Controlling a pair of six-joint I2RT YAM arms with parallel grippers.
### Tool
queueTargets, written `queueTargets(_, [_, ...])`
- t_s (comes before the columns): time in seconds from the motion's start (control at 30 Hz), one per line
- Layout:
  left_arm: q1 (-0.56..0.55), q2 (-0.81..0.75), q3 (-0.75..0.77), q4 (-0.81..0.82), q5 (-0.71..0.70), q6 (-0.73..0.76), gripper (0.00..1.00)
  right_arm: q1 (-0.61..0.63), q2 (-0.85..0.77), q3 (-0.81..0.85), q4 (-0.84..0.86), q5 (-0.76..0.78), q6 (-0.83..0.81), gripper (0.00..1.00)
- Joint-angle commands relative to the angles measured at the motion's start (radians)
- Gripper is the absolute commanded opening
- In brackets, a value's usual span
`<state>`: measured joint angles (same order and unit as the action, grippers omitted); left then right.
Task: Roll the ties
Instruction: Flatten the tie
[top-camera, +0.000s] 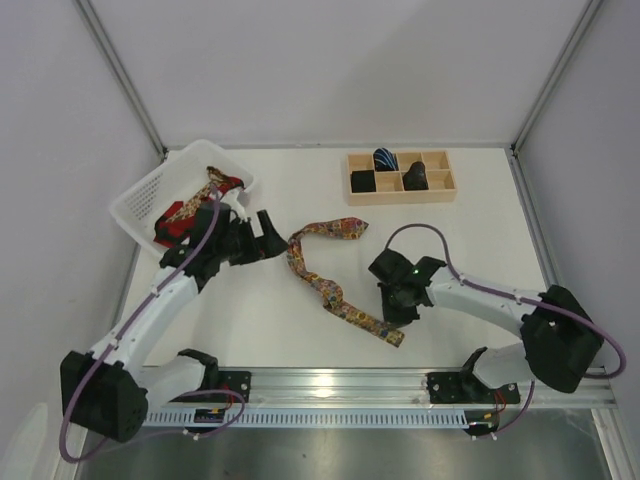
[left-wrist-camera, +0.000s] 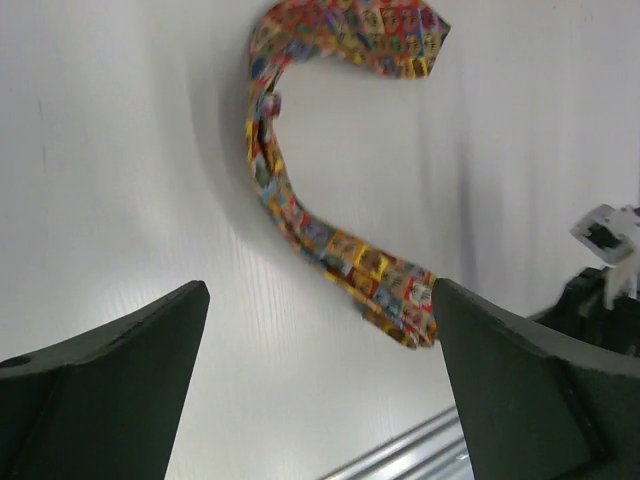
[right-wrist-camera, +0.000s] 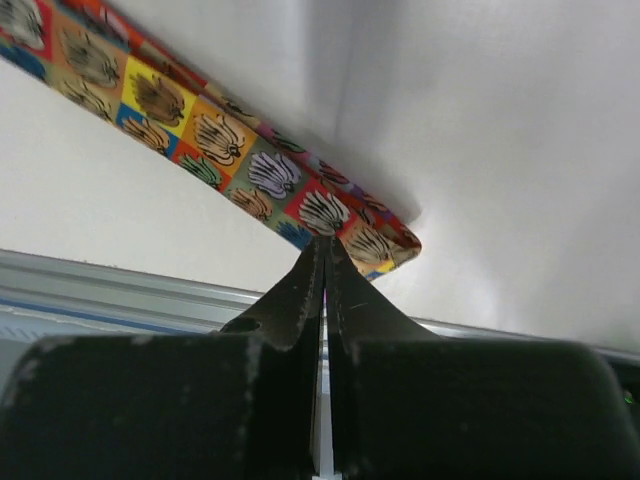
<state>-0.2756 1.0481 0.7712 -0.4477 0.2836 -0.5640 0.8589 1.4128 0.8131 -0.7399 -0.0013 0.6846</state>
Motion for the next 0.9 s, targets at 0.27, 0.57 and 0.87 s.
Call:
queueTargets(0.27, [-0.355,0.597,0.509,0.03,-0.588,0.551,1.0,-0.372,-0.307,0.176,-0.242,-0.063,-0.059,0.0])
queueTargets(0.57, [-0.358,0.742,0.524,0.173,-0.719,0.791,1.0,-0.431,-0.302,0.189,-0.171,-0.246,-0.034,0.0])
queueTargets(0.87, [-0.347,0.926,0.652,0.145,-0.656,0.8,1.0,-0.431,-0.273,0.199,-0.185,-0.269,-0.066,0.0])
